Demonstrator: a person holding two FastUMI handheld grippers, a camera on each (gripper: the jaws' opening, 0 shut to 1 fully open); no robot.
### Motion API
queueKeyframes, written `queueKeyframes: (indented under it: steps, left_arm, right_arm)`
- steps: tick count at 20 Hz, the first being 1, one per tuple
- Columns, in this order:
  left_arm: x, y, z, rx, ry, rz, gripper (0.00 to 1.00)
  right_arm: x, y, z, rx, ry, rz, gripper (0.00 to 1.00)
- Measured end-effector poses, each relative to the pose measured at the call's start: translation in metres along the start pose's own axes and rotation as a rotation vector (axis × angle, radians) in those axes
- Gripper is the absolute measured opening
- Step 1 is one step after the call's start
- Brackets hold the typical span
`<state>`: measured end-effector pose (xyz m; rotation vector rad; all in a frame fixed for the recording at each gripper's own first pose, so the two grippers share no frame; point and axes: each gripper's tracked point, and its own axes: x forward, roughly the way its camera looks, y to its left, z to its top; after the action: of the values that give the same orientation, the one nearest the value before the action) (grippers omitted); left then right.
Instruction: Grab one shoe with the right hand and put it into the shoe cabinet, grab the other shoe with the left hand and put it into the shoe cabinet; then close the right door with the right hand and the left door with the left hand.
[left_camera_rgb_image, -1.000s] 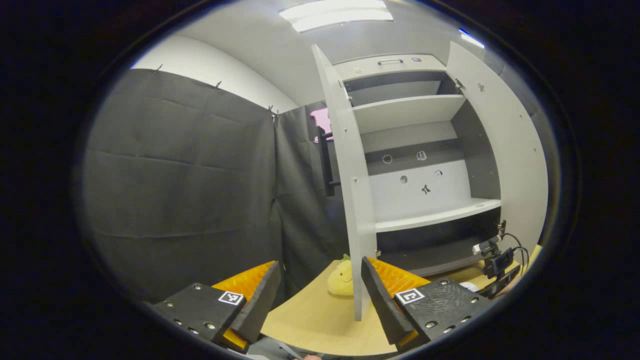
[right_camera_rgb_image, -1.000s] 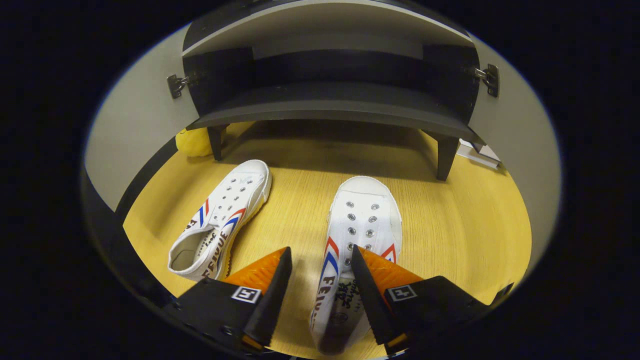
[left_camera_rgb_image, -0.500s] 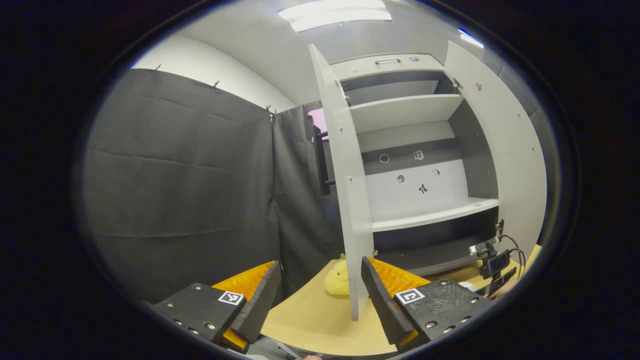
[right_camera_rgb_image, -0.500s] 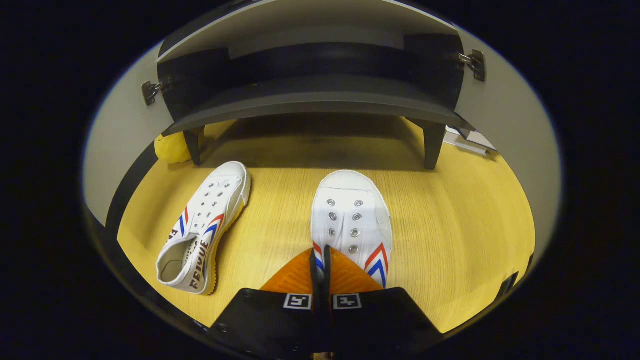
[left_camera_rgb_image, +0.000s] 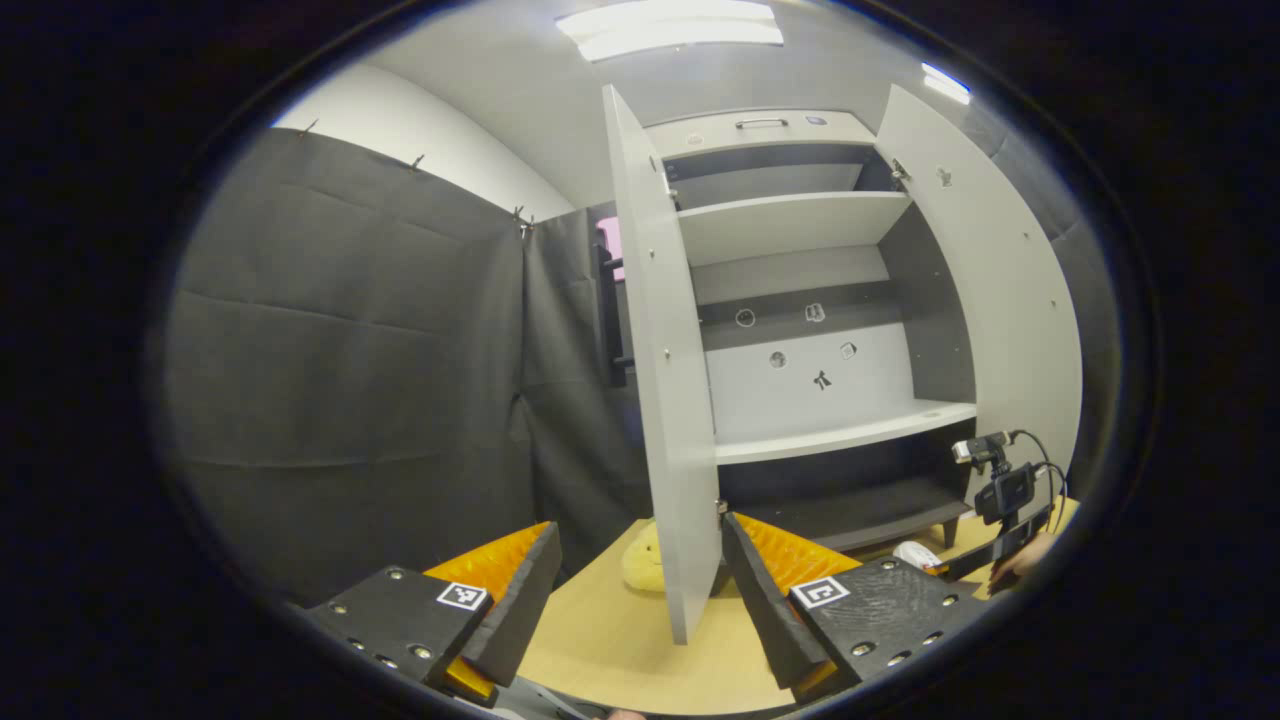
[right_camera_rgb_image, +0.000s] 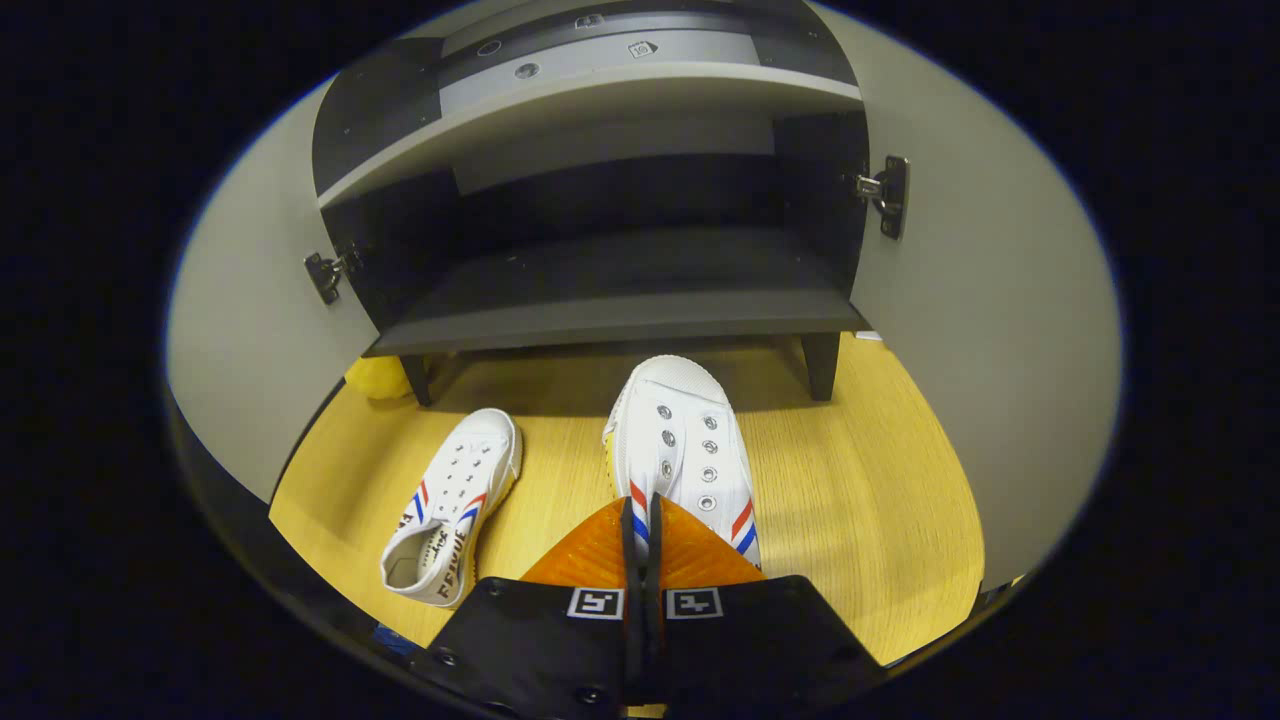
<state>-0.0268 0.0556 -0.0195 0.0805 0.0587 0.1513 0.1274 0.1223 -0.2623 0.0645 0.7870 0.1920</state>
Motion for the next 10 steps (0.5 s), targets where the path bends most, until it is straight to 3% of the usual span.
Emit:
queueKeyframes:
  steps: [1,2,10]
  left_arm:
    - [0.001,-0.004,0.000,-0.003,-0.003,-0.012,0.93]
    - [0.003,-0.008,0.001,-0.004,-0.006,-0.023,0.93]
    - [0.015,-0.033,-0.002,-0.031,-0.016,-0.097,0.94]
  right_arm:
    - [-0.010,0.001,0.009,0.009,-0.018,0.010,0.05]
    - [-0.020,0.003,0.018,0.017,-0.035,0.019,0.01]
    - [-0.098,0.014,0.117,0.073,-0.219,0.088,0.01]
